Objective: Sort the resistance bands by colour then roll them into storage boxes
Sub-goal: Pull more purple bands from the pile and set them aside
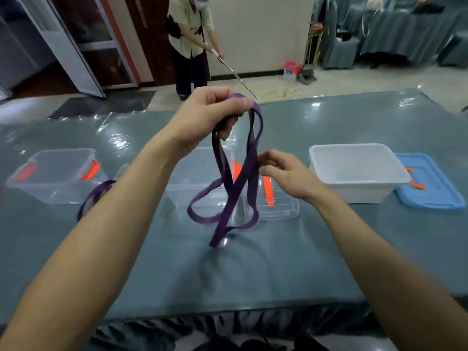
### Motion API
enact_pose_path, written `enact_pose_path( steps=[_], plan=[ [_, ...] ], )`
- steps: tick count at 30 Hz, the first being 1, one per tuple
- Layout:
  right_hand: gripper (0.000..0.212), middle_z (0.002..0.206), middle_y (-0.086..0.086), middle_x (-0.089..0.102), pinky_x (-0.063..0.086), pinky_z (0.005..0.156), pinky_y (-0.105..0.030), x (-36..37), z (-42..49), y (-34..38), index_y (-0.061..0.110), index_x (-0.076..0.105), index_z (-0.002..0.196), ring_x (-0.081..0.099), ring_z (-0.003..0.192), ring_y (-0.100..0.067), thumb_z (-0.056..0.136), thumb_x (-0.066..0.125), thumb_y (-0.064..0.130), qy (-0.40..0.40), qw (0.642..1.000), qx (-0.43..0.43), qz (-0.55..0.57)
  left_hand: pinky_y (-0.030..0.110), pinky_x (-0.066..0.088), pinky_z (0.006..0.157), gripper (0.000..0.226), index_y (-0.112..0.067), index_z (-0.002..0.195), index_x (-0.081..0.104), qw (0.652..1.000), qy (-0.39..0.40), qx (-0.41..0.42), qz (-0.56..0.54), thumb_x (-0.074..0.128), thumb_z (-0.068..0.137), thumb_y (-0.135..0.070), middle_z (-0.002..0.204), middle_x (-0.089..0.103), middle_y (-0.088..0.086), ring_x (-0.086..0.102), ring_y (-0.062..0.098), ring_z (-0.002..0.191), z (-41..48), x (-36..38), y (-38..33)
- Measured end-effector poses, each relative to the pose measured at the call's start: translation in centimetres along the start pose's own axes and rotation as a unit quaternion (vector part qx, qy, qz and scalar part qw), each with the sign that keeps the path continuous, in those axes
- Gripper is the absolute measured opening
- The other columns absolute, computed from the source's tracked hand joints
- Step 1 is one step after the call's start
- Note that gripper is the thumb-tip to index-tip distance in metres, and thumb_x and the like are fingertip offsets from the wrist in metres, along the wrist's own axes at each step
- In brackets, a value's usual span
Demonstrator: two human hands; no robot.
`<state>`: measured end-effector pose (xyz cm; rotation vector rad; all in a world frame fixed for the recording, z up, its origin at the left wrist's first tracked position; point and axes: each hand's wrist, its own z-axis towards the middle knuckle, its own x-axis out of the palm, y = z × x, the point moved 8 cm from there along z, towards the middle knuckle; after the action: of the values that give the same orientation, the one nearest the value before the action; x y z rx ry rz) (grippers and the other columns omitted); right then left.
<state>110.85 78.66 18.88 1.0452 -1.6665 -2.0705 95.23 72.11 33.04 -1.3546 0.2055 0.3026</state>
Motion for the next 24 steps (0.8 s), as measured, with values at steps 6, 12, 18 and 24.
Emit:
enact_pose_path(
  steps=[6,12,18,24],
  plan=[
    [0.048,0.068,-0.010,0.044,0.059,0.080,-0.053,-3.4,-1.5,-2.2,0.003,0.071,0.094,0.065,0.062,-0.035,0.109,0.037,0.034,-0.044,0.981,0.037,0.183,0.043,0.062,0.074,0.014,-0.009,0.100,0.078,0.991,0.035,-0.043,0.120,0.072,0.100,-0.021,0.062,0.046,0.008,0.050,0.021,0.050,1.2,0.0,1.2],
    [0.060,0.061,-0.003,0.032,0.019,0.042,-0.023,-4.6,-2.5,-0.6,0.010,0.062,0.074,0.026,0.044,-0.015,0.104,0.057,0.062,-0.073,0.986,0.040,0.144,0.043,0.058,0.075,0.037,0.007,0.104,0.063,0.982,0.115,-0.093,0.114,0.065,0.083,-0.023,0.073,0.067,0.012,0.064,0.030,0.067,1.3,1.5,3.0],
    [0.056,0.067,-0.011,0.036,0.033,0.044,-0.030,-5.6,-1.9,0.7,0.014,0.053,0.072,0.032,0.047,-0.020,0.101,0.063,0.060,-0.065,0.990,0.013,0.122,0.054,0.062,0.084,0.044,-0.005,0.115,0.066,0.960,0.224,-0.115,0.120,0.072,0.100,-0.047,0.064,0.055,0.013,0.063,0.036,0.061,1.1,4.2,4.4],
    [0.077,0.084,-0.013,0.058,0.051,0.066,-0.035,-3.0,-0.8,-1.0,-0.001,0.069,0.111,0.057,0.071,-0.027,0.086,0.057,0.071,-0.047,0.992,-0.005,0.119,0.043,0.052,0.087,0.021,-0.008,0.103,0.059,0.981,0.173,-0.080,-0.023,0.069,0.101,-0.026,0.077,0.057,0.000,0.061,0.024,0.075,1.6,5.1,4.2]
  ],
)
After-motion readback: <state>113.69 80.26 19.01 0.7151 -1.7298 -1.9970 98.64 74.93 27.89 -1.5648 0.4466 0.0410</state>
